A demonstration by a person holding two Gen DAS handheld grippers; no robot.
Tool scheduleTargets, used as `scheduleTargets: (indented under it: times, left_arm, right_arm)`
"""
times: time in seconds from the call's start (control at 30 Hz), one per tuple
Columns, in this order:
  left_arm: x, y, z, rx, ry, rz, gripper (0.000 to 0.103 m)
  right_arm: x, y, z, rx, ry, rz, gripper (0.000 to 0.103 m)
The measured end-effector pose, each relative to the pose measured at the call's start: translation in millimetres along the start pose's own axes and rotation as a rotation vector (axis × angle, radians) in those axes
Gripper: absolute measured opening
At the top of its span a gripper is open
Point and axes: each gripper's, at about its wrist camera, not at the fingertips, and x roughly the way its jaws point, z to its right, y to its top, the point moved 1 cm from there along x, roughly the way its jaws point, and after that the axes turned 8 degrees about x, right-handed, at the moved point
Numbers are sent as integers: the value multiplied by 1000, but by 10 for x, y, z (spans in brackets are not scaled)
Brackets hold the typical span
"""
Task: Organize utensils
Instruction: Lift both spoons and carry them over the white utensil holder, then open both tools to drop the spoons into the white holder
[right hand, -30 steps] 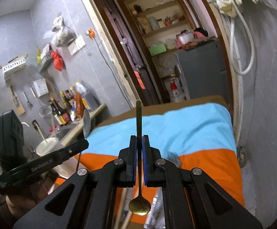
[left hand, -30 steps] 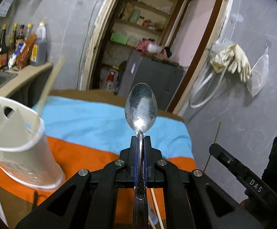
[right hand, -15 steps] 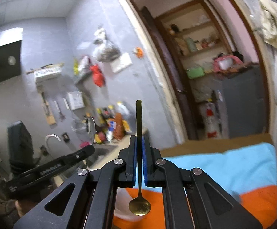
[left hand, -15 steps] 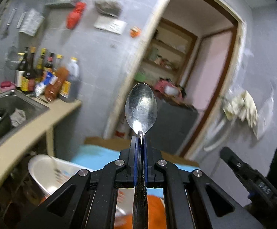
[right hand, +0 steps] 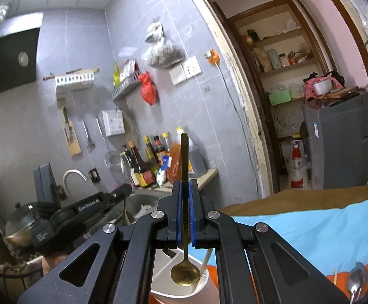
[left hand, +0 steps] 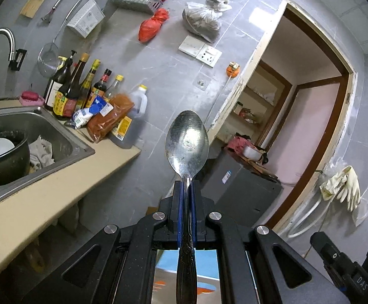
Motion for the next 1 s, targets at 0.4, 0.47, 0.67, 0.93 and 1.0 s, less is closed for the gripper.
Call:
scheduleTargets:
  times: [0.4,0.47,0.67,0.93,1.0]
  left_arm:
    - [-128,-235,188,146,69,95,4]
    - [-147,-262,206,168,74,97,4]
    - [-197,-251,206,190,65,62,4]
    - [-277,-294,256,213,27,-51,14]
    - [-320,-287,301,212,22,-62,26]
  right_arm:
    - [127,-284,38,-20,-36,-52,4]
    - [123,-315,29,-25,-43,-58,4]
    - [100,-365,21,-26,-52,-82,7]
    - [-7,-328,57,5,-57,-91,16]
    - [-61,-295,63,13,-58,-82,20]
